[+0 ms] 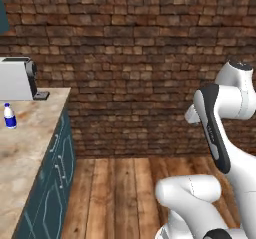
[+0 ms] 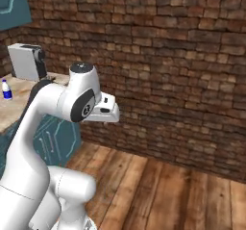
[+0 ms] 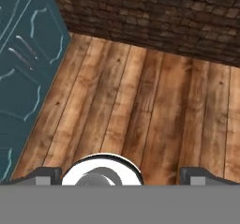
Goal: Place the drinks on the dining counter in a tight cluster.
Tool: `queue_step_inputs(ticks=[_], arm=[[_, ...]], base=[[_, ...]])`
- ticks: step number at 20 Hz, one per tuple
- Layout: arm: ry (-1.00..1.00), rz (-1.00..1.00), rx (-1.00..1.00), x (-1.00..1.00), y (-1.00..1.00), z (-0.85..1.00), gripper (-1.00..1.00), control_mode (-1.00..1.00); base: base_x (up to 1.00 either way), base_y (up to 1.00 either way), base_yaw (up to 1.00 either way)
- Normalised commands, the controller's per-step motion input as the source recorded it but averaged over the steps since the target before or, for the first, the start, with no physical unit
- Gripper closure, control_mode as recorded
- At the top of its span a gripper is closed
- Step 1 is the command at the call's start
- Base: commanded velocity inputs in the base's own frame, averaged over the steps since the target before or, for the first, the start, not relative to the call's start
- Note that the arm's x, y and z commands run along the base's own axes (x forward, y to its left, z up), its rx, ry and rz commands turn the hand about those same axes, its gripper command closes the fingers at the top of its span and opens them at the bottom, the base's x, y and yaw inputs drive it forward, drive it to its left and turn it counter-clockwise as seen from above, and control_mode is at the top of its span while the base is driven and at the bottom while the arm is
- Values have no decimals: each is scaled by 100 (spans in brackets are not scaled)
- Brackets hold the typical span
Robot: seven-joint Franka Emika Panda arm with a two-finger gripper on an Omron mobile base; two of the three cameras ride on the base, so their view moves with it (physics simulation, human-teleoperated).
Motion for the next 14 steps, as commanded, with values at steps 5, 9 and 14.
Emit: queue_step_inputs(ticks=[5,9,14], arm=[[0,0,0,0,0,0,-100,100],[0,0,0,0,0,0,-100,100],[0,0,0,0,0,0,-100,100]], base=[[5,-24,94],[27,-26,81],[25,-12,77]])
